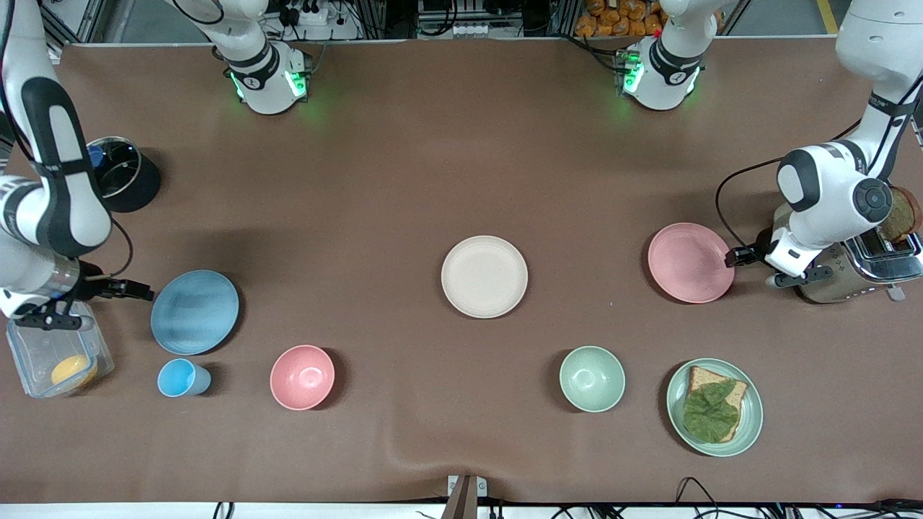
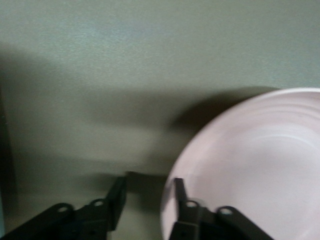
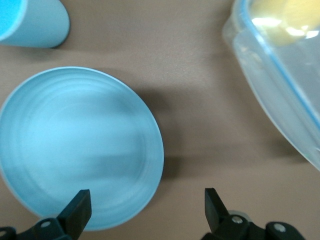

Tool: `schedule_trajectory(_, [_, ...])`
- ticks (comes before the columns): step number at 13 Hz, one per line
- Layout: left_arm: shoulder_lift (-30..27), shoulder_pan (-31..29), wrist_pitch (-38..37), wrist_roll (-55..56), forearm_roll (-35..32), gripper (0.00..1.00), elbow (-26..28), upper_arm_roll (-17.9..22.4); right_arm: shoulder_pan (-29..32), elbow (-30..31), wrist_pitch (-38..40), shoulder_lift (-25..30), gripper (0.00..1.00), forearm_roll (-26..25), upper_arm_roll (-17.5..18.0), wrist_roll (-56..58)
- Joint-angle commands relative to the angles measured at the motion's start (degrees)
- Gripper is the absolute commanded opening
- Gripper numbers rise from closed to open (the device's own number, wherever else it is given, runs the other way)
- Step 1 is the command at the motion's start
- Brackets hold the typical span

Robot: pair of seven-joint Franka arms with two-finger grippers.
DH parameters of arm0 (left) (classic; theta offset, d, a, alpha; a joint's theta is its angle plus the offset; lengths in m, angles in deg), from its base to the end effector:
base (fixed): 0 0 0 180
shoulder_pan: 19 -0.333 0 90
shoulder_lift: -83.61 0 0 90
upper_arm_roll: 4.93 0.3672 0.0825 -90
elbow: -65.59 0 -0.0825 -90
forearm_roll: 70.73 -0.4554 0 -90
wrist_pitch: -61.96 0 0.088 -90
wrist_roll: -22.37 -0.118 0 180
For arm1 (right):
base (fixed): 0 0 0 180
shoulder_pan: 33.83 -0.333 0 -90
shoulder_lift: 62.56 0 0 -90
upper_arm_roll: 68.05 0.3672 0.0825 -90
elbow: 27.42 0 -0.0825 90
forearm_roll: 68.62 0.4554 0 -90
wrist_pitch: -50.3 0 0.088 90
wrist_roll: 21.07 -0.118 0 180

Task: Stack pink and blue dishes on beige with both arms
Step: 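Carry the pink plate with the left gripper over the beige plate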

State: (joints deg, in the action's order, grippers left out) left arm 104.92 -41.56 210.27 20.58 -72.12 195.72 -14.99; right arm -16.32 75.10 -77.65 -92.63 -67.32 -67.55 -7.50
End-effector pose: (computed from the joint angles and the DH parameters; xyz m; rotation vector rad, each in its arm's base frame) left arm 0.5700 0.1221 0.1653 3.0718 0.2713 -0.0642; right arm 0.6931 -0.2116 0.2373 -3.0950 0.1172 0.1122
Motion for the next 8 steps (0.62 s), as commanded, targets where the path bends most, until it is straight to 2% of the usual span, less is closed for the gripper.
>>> schedule_trajectory(1, [0.1, 0.1, 0.5, 3.2, -0.2, 0.16, -0.1, -1.6, 0.0, -6.1, 0.0, -6.7, 1.0, 0.3, 0.6, 1.1])
schedule_trajectory(2, [0.0, 0.1, 0.5, 4.4, -0.2, 0.02, -0.1, -2.7, -0.3, -6.5, 0.0, -7.4, 1.0, 0.1, 0.6, 1.1])
schedule_trajectory(5, [-2.0, -0.2, 0.0, 5.6, -0.2, 0.0, 0.0, -6.0, -0.8, -7.9, -0.1, -9.0, 1.0, -0.2, 0.6, 1.1])
schedule_trajectory(8, [-8.0, -0.3, -3.8, 9.4, -0.1, 0.0, -0.6, -11.9, -0.9, -8.4, -0.3, -10.5, 1.0, -0.2, 0.6, 0.8])
